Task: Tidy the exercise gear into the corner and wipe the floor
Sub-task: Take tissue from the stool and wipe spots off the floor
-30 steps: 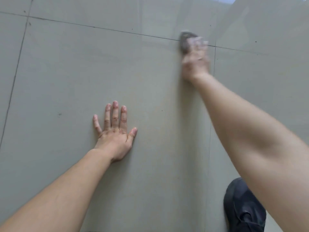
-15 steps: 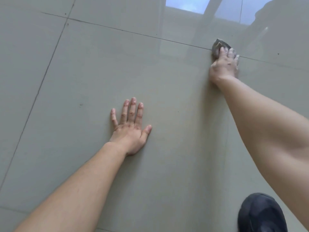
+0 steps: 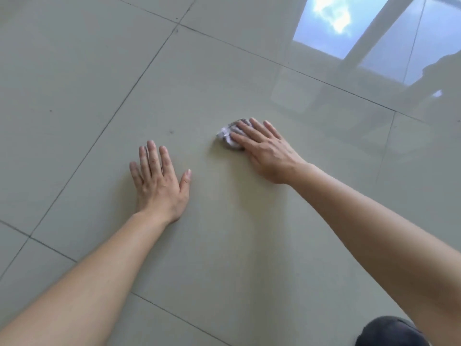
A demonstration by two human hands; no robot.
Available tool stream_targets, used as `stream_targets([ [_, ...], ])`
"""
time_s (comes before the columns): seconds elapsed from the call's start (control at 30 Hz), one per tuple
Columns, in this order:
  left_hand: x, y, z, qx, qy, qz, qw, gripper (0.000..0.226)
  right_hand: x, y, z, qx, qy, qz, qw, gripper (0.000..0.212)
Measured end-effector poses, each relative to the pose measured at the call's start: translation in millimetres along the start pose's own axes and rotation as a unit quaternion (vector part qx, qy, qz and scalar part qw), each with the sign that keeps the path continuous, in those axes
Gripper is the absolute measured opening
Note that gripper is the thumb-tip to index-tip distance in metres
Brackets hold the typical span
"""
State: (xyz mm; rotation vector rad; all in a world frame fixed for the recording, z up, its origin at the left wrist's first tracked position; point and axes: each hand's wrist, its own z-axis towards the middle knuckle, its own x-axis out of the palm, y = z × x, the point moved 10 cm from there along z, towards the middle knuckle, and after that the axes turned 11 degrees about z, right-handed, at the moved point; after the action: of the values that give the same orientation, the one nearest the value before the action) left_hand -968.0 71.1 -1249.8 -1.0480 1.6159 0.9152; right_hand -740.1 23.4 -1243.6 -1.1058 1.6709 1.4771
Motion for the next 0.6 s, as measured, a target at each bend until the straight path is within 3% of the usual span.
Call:
stream_targets([
  [0.1, 13, 24, 7, -0.063, 0.053, 0.005, 0.997, 0.085, -60, -108, -6, 0.172, -0.081, 0.01, 0.982, 0.057],
  [0.2, 24, 33, 7, -0.084, 0.065, -0.004, 0.994, 0.087, -102, -200, -20, 0.364, -0.12, 0.044, 0.922, 0.062],
  [0.27, 25, 33, 8, -0.083, 0.07, -0.009, 0.994, 0.087, -116, -228, -20, 0.463, -0.15, 0.059, 0.871, 0.065],
  [0.33, 25, 33, 9, -0.082, 0.072, -0.011, 0.994, 0.087, -114, -212, 1, 0.484, -0.176, 0.075, 0.854, 0.066],
  [0.4, 25, 34, 9, -0.083, 0.072, -0.007, 0.994, 0.087, -94, -158, 44, 0.395, -0.174, 0.083, 0.898, 0.068],
  [0.5, 26, 35, 8, -0.085, 0.076, -0.004, 0.994, 0.087, -36, -29, 97, 0.13, -0.106, 0.065, 0.984, 0.066],
  [0.6, 25, 35, 8, -0.087, 0.076, -0.007, 0.993, 0.088, 17, 66, 95, -0.072, 0.003, 0.033, 0.997, 0.061],
])
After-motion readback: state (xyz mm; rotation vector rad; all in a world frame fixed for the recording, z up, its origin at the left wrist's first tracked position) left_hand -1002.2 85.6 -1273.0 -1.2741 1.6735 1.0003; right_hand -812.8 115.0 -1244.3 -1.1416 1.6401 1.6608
